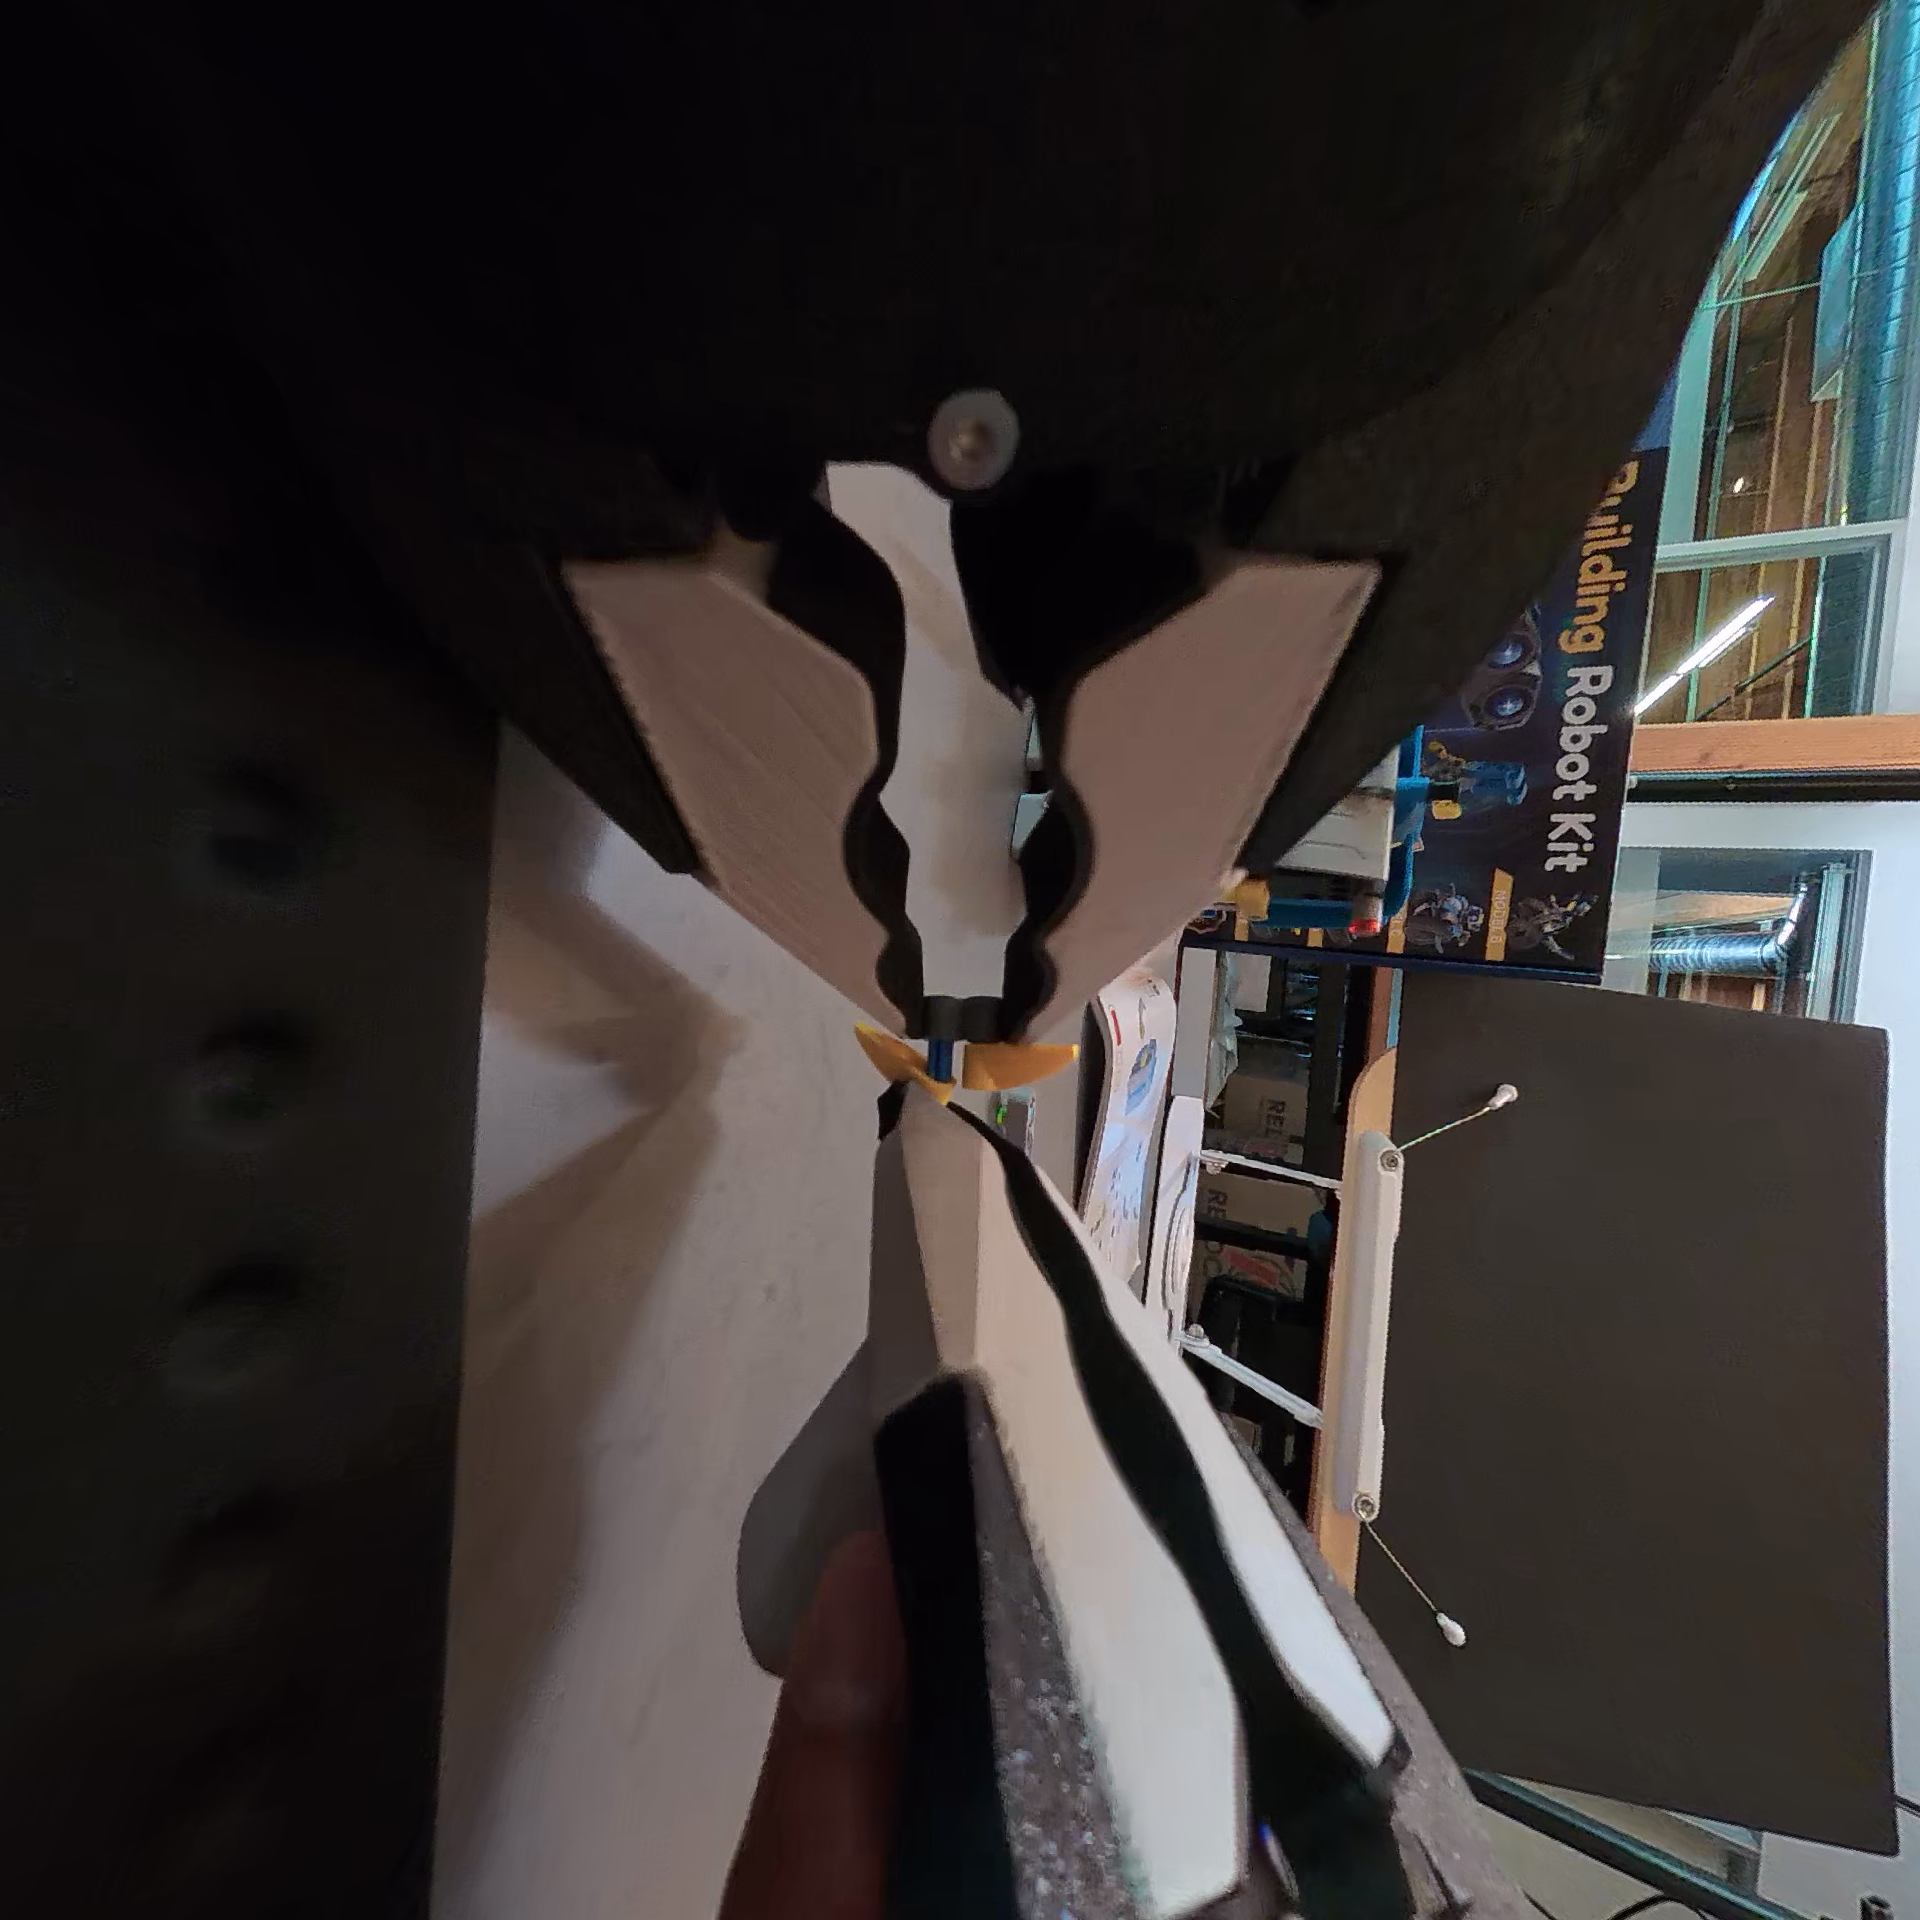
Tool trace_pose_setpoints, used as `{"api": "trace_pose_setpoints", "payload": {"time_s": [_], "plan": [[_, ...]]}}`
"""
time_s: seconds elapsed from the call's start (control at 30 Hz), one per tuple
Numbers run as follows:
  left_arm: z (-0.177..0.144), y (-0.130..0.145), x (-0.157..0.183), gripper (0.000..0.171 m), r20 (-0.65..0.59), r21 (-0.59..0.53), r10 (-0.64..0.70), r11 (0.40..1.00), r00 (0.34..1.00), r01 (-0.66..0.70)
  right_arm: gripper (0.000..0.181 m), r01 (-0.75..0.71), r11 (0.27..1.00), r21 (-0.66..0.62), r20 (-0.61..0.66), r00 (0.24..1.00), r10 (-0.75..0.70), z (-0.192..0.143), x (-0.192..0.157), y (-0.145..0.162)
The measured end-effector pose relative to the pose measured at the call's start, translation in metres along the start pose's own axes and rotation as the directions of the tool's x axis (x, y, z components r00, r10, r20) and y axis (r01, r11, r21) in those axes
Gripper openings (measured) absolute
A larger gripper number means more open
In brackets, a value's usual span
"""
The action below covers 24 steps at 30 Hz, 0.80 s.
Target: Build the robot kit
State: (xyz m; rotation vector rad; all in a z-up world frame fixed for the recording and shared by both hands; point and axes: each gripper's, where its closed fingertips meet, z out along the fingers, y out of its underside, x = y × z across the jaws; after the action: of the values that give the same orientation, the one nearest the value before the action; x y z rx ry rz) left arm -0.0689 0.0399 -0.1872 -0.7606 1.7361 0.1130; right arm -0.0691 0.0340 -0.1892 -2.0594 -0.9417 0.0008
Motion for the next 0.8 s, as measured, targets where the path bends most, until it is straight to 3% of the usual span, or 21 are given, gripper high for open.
{"api": "trace_pose_setpoints", "payload": {"time_s": [0.3,0.63,0.8], "plan": [[0.003,-0.003,0.006,0.013,-0.001,-0.013,0.070,0.997,0.998,-0.070,0.005,-0.101,0.995,0.005,0.099,0.990,0.100,0.001,-0.004,0.006],[0.004,-0.004,0.009,0.014,-0.028,-0.010,0.042,0.999,0.999,-0.042,0.005,0.111,0.984,-0.138,-0.049,0.992,-0.119,0.001,-0.004,0.010],[-0.001,-0.009,-0.002,0.014,-0.055,0.071,-0.114,0.991,0.992,0.118,0.006,-0.023,0.999,0.041,0.046,0.999,0.021,-0.011,0.001,-0.001]]}}
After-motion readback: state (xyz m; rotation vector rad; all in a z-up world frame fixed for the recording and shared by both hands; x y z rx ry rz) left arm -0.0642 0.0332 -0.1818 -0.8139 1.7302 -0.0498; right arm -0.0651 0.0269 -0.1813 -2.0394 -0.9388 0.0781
